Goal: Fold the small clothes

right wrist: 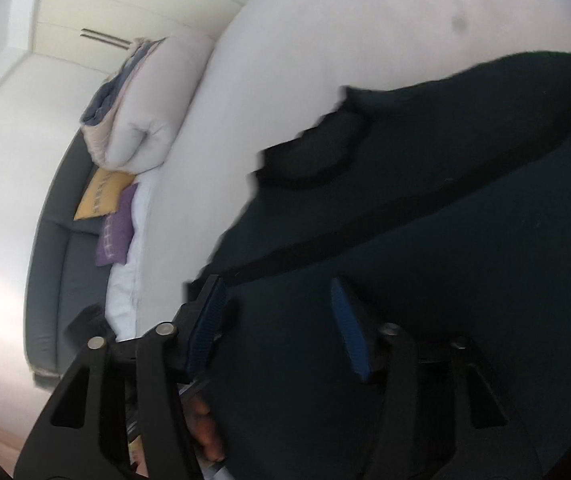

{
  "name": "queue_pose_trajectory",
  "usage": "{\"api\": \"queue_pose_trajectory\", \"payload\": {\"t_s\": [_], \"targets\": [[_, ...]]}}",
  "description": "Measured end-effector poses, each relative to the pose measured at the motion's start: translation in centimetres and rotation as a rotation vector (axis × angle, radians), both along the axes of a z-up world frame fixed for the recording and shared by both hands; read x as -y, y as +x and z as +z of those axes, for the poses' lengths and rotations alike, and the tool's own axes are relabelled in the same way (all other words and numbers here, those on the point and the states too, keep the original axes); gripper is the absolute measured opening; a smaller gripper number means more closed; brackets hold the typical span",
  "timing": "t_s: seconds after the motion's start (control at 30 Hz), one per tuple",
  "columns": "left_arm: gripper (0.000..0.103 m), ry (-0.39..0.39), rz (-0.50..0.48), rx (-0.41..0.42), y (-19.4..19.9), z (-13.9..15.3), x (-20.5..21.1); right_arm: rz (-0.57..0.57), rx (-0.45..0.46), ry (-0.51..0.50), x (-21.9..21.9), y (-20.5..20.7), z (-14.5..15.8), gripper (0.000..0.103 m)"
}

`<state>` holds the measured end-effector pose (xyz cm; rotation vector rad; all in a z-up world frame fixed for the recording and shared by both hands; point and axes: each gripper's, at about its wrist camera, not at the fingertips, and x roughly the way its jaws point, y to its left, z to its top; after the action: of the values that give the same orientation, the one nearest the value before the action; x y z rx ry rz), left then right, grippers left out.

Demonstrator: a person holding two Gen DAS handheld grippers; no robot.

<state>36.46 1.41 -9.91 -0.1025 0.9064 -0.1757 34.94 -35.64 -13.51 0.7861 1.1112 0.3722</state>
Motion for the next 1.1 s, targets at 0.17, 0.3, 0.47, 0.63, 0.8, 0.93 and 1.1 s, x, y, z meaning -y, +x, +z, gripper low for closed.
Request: {"api": "queue_pose_trajectory", "payload": {"t_s": [0.17, 0.3, 0.47, 0.63, 0.8, 0.93, 1.1], "targets": [[0.087, -0.026, -0.009, 0.002, 0.4, -0.3, -0.2, -0.129, 0.012, 0.093, 5.0, 1.4, -1.6, 0.013], [0.088, -0.036, -0.011, 0.01, 0.3, -0.6, -0.4, -0.263, 0.041, 0.044, 10.4, 1.3, -1.3, 0.007], [0.091, -0.039, -0.022, 0.016, 0.7, -0.8, -0.2, -0.448, 0.066, -0.013, 17.8, -1.1, -0.7, 0.008], [0.083, -0.031, 0.01, 0.001, -0.5, 0.8, -0.5, -0.52, 0.111, -0.144, 18.5, -5.0, 3.5, 0.013], [0.078, -0.151, -0.126, 0.022, -8.3, 3.9, 3.0, -0.235, 0.151, -0.083, 10.5, -7.8, 4.9, 0.029], [0.078, -0.21, -0.219, -0.061, -12.2, 2.2, 6.1, -0.091, 0.102, 0.076, 3.4, -9.7, 2.1, 0.069], [0.065, -0.23, -0.165, -0.095, -12.0, -0.3, 4.2, -0.029, 0.016, 0.159, -1.0, -10.7, -2.7, 0.059]]}}
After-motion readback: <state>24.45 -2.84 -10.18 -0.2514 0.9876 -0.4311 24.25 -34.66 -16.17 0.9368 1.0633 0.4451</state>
